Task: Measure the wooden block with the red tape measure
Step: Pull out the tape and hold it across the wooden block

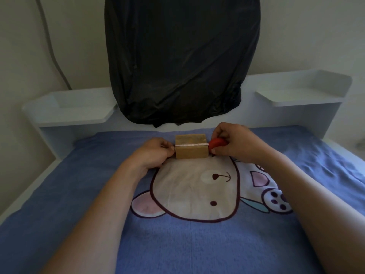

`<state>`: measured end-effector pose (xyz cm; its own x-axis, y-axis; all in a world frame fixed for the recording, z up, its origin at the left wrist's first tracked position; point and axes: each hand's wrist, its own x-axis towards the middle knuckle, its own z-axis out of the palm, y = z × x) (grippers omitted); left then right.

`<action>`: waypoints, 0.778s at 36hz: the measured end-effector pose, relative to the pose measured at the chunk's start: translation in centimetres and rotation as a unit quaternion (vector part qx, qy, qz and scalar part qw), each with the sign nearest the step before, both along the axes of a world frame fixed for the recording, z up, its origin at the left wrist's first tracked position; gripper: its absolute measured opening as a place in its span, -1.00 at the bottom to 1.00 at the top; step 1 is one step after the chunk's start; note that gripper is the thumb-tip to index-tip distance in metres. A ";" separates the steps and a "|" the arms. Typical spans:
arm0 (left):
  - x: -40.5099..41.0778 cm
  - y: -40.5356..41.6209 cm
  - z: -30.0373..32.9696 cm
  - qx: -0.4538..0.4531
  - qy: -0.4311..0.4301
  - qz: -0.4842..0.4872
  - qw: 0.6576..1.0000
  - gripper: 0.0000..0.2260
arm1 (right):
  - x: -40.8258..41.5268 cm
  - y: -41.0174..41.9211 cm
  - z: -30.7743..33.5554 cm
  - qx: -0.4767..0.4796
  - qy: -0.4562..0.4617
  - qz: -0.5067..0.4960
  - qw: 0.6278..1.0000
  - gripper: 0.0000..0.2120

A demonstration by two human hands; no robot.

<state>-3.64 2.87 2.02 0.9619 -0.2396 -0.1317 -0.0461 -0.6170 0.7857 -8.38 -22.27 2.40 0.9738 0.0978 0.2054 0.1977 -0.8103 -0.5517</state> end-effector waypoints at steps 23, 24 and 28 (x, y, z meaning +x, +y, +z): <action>-0.4 0.0 0.4 0.039 -0.009 -0.021 0.999 -0.82 | -0.1 0.0 0.1 -0.003 0.000 0.001 1.000 -0.72; -0.4 0.0 0.4 0.035 -0.008 -0.021 0.999 -0.82 | -0.1 0.0 0.1 -0.003 -0.001 0.001 1.000 -0.72; -0.5 0.0 0.6 0.044 -0.026 -0.028 0.998 -0.83 | -0.2 0.0 0.0 -0.001 -0.002 0.002 1.000 -0.72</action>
<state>-4.15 2.91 2.57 0.9536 -0.2820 -0.1055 -0.1204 -0.6784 0.7247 -8.53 -22.28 2.44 0.9727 0.1013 0.2087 0.2023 -0.8107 -0.5494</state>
